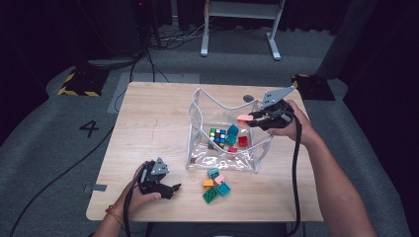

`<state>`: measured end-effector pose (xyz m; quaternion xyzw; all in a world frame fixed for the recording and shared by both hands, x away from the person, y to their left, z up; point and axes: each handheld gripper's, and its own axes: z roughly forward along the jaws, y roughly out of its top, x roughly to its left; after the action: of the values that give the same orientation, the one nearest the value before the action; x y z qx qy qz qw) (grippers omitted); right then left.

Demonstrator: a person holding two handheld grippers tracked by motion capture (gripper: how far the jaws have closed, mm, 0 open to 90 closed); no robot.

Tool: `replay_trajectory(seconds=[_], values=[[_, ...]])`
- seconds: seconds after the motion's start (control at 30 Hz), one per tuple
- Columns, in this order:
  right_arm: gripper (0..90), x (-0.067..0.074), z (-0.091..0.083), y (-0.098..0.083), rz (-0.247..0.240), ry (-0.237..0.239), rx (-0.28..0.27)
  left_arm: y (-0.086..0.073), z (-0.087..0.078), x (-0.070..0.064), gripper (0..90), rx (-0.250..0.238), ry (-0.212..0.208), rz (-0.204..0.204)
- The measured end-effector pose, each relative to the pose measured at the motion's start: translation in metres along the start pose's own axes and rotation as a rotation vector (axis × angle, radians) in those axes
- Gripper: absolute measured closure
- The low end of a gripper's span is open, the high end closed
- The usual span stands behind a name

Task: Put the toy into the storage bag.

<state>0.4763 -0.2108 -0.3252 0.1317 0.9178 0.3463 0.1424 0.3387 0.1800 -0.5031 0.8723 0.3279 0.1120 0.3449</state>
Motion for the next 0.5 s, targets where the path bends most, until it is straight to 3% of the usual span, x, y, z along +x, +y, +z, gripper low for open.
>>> replay_trajectory(seconds=[0.07,0.13,0.27,0.3,0.33,0.37,0.5], values=[[67.0,-0.002,-0.002,-0.004,0.007,-0.005,0.013,0.0,0.0,0.0,10.8,0.0,0.002,0.0],[66.9,-0.004,-0.005,-0.009,0.05,-0.011,0.035,0.0,0.0,0.0,10.8,-0.002,0.001,-0.002],[66.3,-0.006,-0.008,-0.013,0.038,-0.022,0.05,0.0,0.0,0.0,10.8,-0.002,0.001,-0.003],[58.8,-0.005,-0.011,-0.017,0.044,-0.038,0.05,0.0,0.0,0.0,10.8,0.0,0.0,0.0],[58.8,-0.005,-0.011,-0.017,0.044,-0.038,0.05,0.0,0.0,0.0,10.8,0.0,0.0,0.0],[57.2,-0.002,-0.017,-0.023,0.057,-0.037,0.008,0.0,0.0,0.0,10.8,0.0,0.001,0.0],[52.5,0.002,-0.029,-0.033,0.113,-0.054,-0.067,0.0,0.0,0.0,10.8,0.0,0.0,-0.001]])
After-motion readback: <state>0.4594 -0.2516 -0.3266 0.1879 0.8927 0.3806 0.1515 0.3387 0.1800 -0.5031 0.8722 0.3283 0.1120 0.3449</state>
